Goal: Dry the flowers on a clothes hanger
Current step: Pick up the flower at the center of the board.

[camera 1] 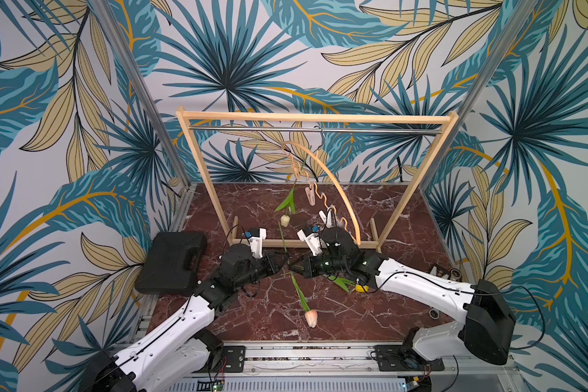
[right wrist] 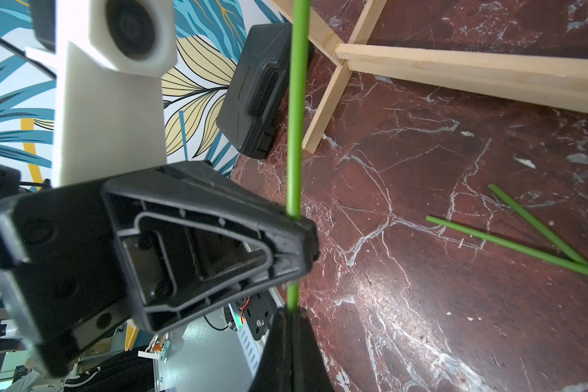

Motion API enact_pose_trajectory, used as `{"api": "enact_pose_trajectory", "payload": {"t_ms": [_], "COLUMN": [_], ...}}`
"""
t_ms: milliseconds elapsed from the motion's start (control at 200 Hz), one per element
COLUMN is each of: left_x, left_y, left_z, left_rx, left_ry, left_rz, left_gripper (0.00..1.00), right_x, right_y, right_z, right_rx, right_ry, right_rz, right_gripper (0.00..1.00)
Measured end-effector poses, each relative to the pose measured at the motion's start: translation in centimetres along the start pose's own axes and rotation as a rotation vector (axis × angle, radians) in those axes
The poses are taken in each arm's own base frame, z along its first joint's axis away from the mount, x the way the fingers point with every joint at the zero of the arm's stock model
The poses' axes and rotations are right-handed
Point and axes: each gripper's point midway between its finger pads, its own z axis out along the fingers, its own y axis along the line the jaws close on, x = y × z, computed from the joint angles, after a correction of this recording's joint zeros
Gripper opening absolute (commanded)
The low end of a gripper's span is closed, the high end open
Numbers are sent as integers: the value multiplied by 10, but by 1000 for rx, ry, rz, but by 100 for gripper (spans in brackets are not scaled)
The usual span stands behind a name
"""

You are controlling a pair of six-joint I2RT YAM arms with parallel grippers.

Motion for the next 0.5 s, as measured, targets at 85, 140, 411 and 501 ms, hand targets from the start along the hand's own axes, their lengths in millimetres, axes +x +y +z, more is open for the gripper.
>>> {"api": "enact_pose_trajectory", "payload": {"t_ms": [85, 140, 411, 501], "left_x": [1, 3, 9, 5], "left_y": [3, 5, 10, 3], "left_z": [-2, -3, -10, -14], "left_rx": [2, 3, 67, 105], "left_ry": [-10, -13, -54, -80], "left_rz": [0, -2, -29, -29], "left_gripper": [0, 0, 0, 0], "right_x": [-1, -3, -26, -25], "right_y": [1, 2, 1, 5], "right_z": [0, -1, -12, -12], "right_rx": [-3, -14, -93, -124], "right_ry": [-2, -9, -66, -58], "right_rz": [4, 16, 78, 88], "right_gripper": [29, 35, 37, 36]}}
